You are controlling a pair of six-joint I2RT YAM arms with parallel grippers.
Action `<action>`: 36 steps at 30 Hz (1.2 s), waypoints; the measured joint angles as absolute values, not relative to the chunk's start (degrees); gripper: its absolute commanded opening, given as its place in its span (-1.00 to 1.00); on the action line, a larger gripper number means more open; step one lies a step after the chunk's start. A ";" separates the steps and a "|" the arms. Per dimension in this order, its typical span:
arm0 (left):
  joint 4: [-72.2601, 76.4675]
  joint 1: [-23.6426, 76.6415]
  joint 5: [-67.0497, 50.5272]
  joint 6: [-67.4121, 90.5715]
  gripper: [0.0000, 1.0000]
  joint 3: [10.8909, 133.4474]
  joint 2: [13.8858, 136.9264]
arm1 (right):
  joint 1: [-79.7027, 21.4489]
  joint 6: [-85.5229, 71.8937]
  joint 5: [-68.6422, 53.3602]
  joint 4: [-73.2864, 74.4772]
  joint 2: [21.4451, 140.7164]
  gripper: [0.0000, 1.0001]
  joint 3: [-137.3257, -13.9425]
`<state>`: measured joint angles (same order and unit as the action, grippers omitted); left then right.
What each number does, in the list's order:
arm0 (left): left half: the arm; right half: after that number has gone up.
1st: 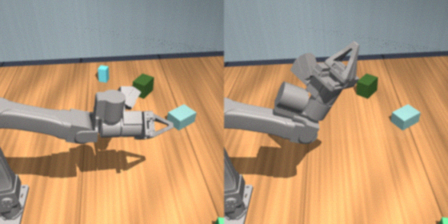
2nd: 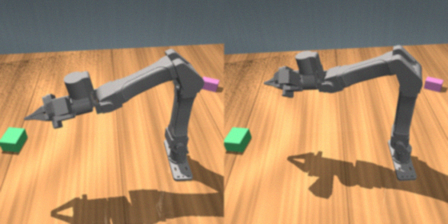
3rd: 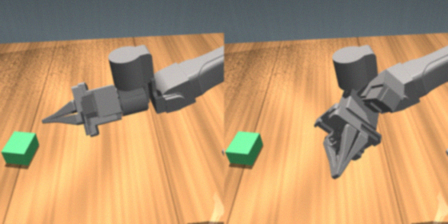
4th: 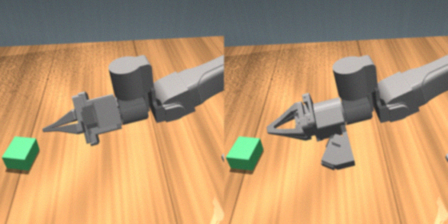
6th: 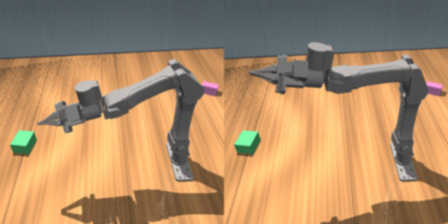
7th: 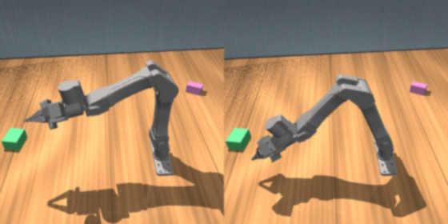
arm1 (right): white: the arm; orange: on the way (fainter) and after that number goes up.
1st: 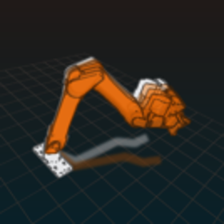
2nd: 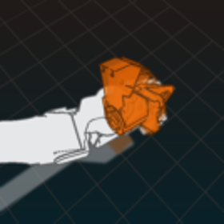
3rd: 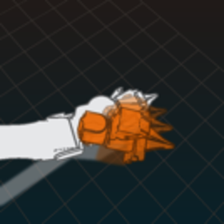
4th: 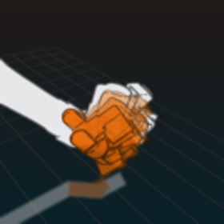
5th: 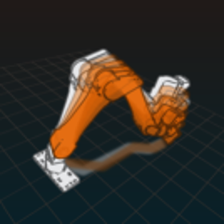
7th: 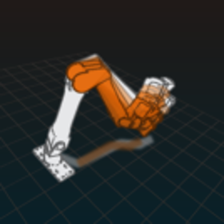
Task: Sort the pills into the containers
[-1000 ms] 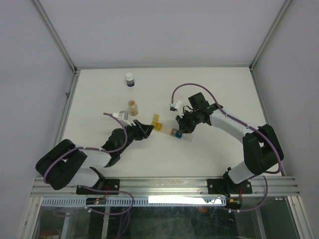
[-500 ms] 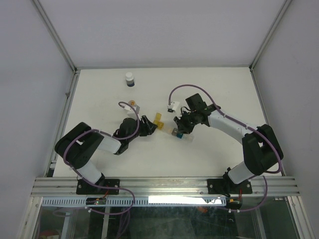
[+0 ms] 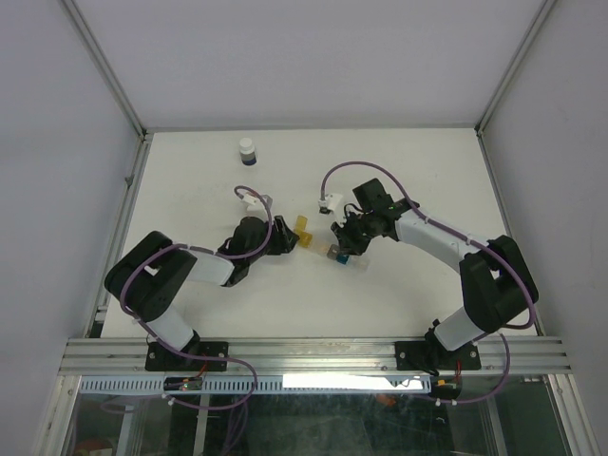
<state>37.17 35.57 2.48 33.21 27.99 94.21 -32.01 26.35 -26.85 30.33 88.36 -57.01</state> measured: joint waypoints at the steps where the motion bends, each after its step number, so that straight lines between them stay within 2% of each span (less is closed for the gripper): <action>1: 36.75 35.51 2.63 32.82 -0.07 28.51 94.21 | -32.01 26.33 -26.76 30.24 88.36 -0.85 -57.01; 9: 33.87 34.76 2.85 30.15 -0.09 32.67 94.74 | -32.01 26.02 -25.34 30.04 88.90 -0.88 -57.01; 18: 33.43 34.37 0.95 29.26 -0.14 34.68 99.02 | -30.37 26.46 -25.19 32.27 95.96 -0.88 -58.26; 21: 33.19 34.35 0.30 29.08 -0.13 35.14 99.15 | -29.19 26.55 -25.36 33.08 95.96 -0.78 -58.26; 25: 32.80 34.02 -0.62 28.99 -0.11 35.22 99.13 | -27.62 27.24 -29.06 33.82 94.85 -0.43 -58.26; 27: 32.51 34.02 -0.84 28.97 -0.09 35.22 98.96 | -26.83 27.59 -31.42 34.17 92.73 -0.33 -58.26; 36: 31.94 34.02 -2.02 29.10 -0.14 35.00 95.79 | -21.19 28.42 -39.68 33.32 83.64 -0.31 -58.24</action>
<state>31.94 34.02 -2.02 29.10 35.00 95.79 -21.19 28.42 -39.68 33.32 83.64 -58.24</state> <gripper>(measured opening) 0.448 0.343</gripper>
